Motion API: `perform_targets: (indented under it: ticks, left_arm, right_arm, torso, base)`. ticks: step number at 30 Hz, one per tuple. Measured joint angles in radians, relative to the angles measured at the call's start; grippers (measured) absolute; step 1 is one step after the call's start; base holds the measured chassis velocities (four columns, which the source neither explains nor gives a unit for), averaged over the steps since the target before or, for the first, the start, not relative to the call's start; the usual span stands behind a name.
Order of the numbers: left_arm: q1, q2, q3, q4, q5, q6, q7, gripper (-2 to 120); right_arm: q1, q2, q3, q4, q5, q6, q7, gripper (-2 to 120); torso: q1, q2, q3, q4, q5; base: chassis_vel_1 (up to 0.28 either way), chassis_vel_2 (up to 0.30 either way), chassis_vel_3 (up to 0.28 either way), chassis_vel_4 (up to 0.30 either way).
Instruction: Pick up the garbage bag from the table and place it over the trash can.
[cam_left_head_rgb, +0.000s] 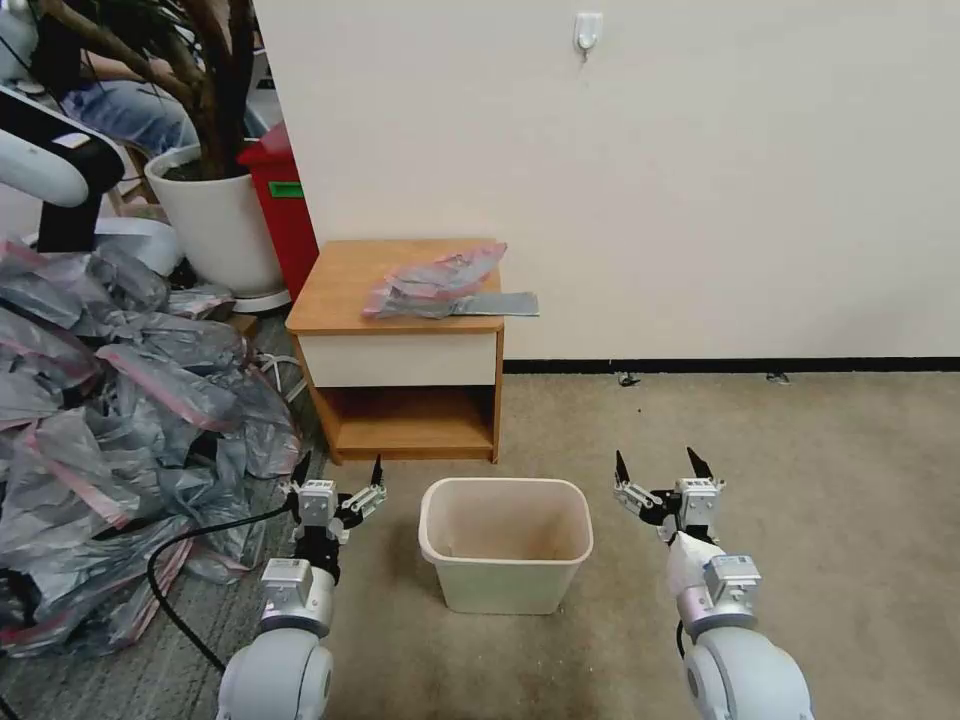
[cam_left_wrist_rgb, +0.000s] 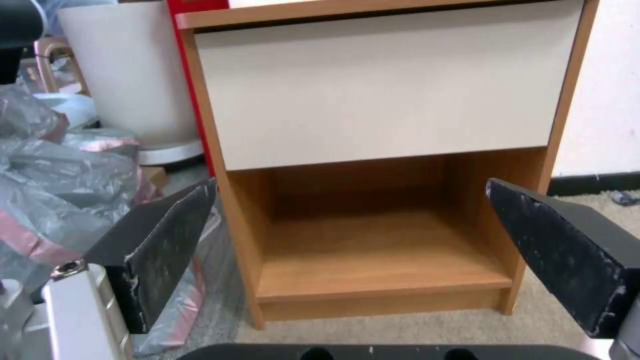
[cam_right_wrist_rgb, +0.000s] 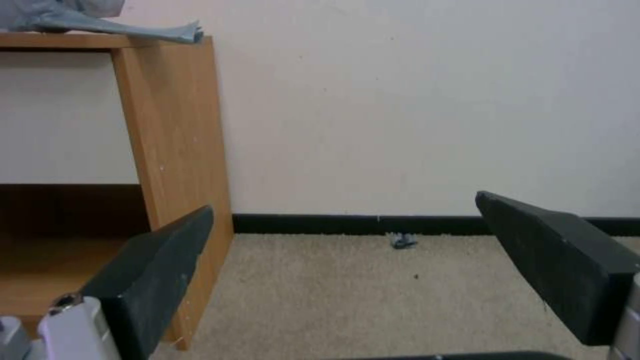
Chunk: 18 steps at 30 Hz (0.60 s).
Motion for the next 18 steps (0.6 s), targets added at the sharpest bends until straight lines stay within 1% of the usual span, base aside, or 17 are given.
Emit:
perform_targets:
  ticks: [1, 3, 4, 5, 7, 8, 9, 10, 11, 12, 14, 15, 17, 18]
  left_arm:
    - [0.001, 0.001, 0.000, -0.003, -0.002, 0.003, 0.000, 100]
    - [0.022, 0.009, -0.003, -0.050, -0.030, 0.042, 0.000, 100]
    - [0.022, 0.009, -0.003, -0.050, -0.030, 0.042, 0.000, 100]
    - [0.046, 0.019, -0.007, -0.103, -0.062, 0.087, 0.000, 100]
    - [0.078, 0.033, -0.012, -0.173, -0.105, 0.147, -0.001, 100]
    - [0.078, 0.033, -0.012, -0.173, -0.105, 0.147, -0.001, 100]
    - [0.092, 0.039, -0.014, -0.205, -0.124, 0.174, -0.002, 100]
    - [0.114, 0.049, -0.017, -0.255, -0.154, 0.217, -0.003, 100]
    - [0.132, 0.057, -0.019, -0.290, -0.180, 0.239, -0.003, 100]
    - [0.150, 0.073, -0.022, -0.312, -0.205, 0.241, -0.006, 100]
    - [0.159, 0.085, -0.024, -0.320, -0.218, 0.237, -0.006, 100]
    - [0.167, 0.097, -0.024, -0.321, -0.229, 0.226, 0.001, 100]
    - [0.167, 0.107, -0.024, -0.308, -0.231, 0.199, 0.010, 100]
    - [0.166, 0.109, -0.024, -0.299, -0.231, 0.186, 0.013, 100]
  right_arm:
    - [-0.001, 0.001, 0.001, 0.003, 0.000, -0.002, 0.000, 100]
    - [-0.019, 0.009, 0.013, 0.046, 0.001, -0.025, 0.000, 100]
    - [-0.019, 0.009, 0.013, 0.046, 0.001, -0.025, 0.000, 100]
    - [-0.040, 0.019, 0.025, 0.091, 0.003, -0.051, -0.001, 100]
    - [-0.071, 0.033, 0.044, 0.160, 0.008, -0.091, -0.001, 100]
    - [-0.071, 0.033, 0.044, 0.160, 0.008, -0.091, -0.001, 100]
    - [-0.084, 0.039, 0.052, 0.190, 0.009, -0.109, -0.002, 100]
    - [-0.095, 0.043, 0.057, 0.216, 0.010, -0.117, -0.002, 100]
    - [-0.100, 0.045, 0.059, 0.226, 0.011, -0.124, -0.002, 100]
    - [-0.112, 0.051, 0.066, 0.247, 0.015, -0.133, -0.002, 100]
    - [-0.122, 0.056, 0.073, 0.269, 0.018, -0.144, -0.002, 100]
    - [-0.143, 0.066, 0.087, 0.311, 0.026, -0.163, -0.002, 100]
    - [-0.173, 0.082, 0.104, 0.368, 0.035, -0.191, -0.002, 100]
    - [-0.190, 0.092, 0.115, 0.394, 0.056, -0.190, 0.001, 100]
  torso:
    - [0.000, 0.000, 0.000, 0.0000, 0.0000]
    - [0.000, 0.000, 0.000, 0.0000, 0.0000]
    - [0.000, 0.000, 0.000, 0.0000, 0.0000]
    - [0.000, 0.000, 0.000, 0.0000, 0.0000]
    - [0.000, 0.000, 0.000, 0.0001, 0.0000]
    - [0.000, 0.000, 0.000, 0.0001, 0.0000]
    - [0.000, 0.000, 0.000, 0.0000, 0.0000]
    - [0.000, 0.000, 0.000, -0.0004, -0.0007]
    - [0.000, 0.000, 0.000, 0.0003, -0.0006]
    - [0.000, 0.000, 0.000, 0.0002, 0.0010]
    - [0.000, 0.000, 0.000, 0.0001, 0.0012]
    - [0.000, 0.000, 0.000, 0.0002, -0.0008]
    - [0.000, 0.000, 0.000, -0.0002, 0.0001]
    - [0.000, 0.000, 0.000, 0.0000, -0.0006]
  base:
    - [0.000, 0.000, 0.000, 0.000]
    - [0.000, 0.000, 0.000, 0.000]
    - [0.000, 0.000, 0.000, 0.000]
    - [0.000, 0.000, 0.000, 0.000]
    - [0.000, 0.000, 0.000, 0.000]
    - [0.000, 0.000, 0.000, 0.000]
    - [0.000, 0.000, 0.000, 0.000]
    - [0.000, 0.000, 0.000, 0.000]
    - [0.000, 0.000, 0.000, 0.000]
    - [0.000, 0.000, 0.000, 0.000]
    - [0.000, 0.000, 0.000, 0.000]
    - [0.000, 0.000, 0.000, 0.000]
    - [0.000, 0.000, 0.000, 0.000]
    - [0.000, 0.000, 0.000, 0.000]
